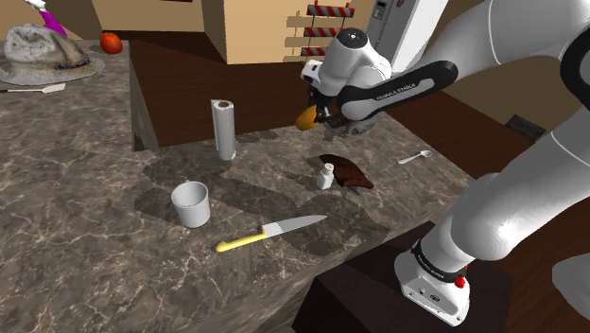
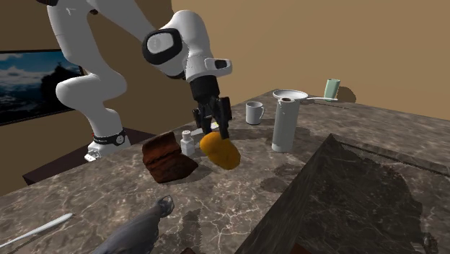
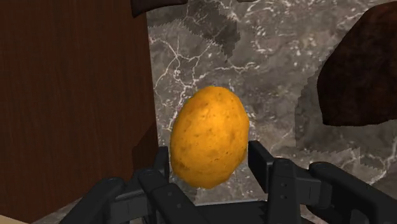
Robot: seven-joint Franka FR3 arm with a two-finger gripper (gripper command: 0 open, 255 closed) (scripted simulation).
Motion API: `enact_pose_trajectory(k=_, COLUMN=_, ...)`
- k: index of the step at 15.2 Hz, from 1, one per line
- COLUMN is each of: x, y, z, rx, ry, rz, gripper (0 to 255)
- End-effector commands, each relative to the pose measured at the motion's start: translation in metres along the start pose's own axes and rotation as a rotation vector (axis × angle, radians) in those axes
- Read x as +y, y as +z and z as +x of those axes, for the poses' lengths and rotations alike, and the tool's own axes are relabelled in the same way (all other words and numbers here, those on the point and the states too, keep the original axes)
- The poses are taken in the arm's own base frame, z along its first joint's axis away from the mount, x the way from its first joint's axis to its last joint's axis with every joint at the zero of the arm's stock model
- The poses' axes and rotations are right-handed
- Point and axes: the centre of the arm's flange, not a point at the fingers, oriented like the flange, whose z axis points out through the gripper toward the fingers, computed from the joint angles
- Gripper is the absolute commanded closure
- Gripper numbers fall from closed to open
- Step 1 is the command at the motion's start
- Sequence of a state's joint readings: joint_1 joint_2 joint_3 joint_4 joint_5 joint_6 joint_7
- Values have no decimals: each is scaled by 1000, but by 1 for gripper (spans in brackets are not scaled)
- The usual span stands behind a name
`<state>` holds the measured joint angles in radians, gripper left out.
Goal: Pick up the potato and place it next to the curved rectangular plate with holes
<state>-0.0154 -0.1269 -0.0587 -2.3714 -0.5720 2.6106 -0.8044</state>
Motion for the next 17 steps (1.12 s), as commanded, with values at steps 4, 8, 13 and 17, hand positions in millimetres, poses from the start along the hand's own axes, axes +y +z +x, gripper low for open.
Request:
enact_pose_trajectory(k=4, x=13, y=15, z=-65, rx=1, ry=-1, rz=-1, gripper=255)
enact_pose_trajectory(k=8, x=17, y=28, z=-101, rx=1, ry=-1, rz=-1, gripper=255)
enact_pose_trajectory(k=13, x=5, y=51, z=-98, rx=1, ry=-1, rz=-1, gripper=255)
enact_pose_trajectory(k=17, x=-5, y=69, z=-95, rx=1, ry=-1, rz=-1, gripper=255)
